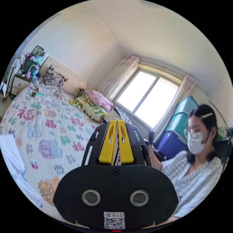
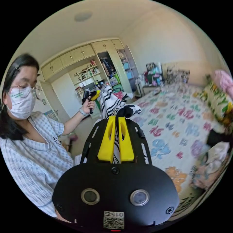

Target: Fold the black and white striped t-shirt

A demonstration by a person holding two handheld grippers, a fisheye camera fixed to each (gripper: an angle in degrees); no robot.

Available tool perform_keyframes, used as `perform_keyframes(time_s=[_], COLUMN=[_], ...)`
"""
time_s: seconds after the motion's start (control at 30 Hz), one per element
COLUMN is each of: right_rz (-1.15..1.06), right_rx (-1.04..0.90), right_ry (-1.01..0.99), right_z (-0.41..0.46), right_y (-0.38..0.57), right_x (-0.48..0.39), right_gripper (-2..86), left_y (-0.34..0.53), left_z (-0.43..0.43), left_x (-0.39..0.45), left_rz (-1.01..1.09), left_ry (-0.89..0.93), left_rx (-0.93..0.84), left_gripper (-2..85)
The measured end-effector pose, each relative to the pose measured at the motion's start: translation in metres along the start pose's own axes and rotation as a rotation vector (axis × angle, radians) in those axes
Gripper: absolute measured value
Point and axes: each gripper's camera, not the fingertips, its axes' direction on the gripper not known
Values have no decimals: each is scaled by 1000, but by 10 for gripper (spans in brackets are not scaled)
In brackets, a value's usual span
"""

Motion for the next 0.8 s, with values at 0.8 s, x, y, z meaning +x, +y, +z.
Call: perform_keyframes(time_s=[0.8], right_rz=[385], right_rx=[-138], right_ry=[172], right_z=[70], right_y=[14], right_x=[10], right_gripper=[2], left_y=[228], left_z=[358], left_x=[111], left_rz=[-30], left_ry=[-275], left_rx=[-572], left_gripper=[105])
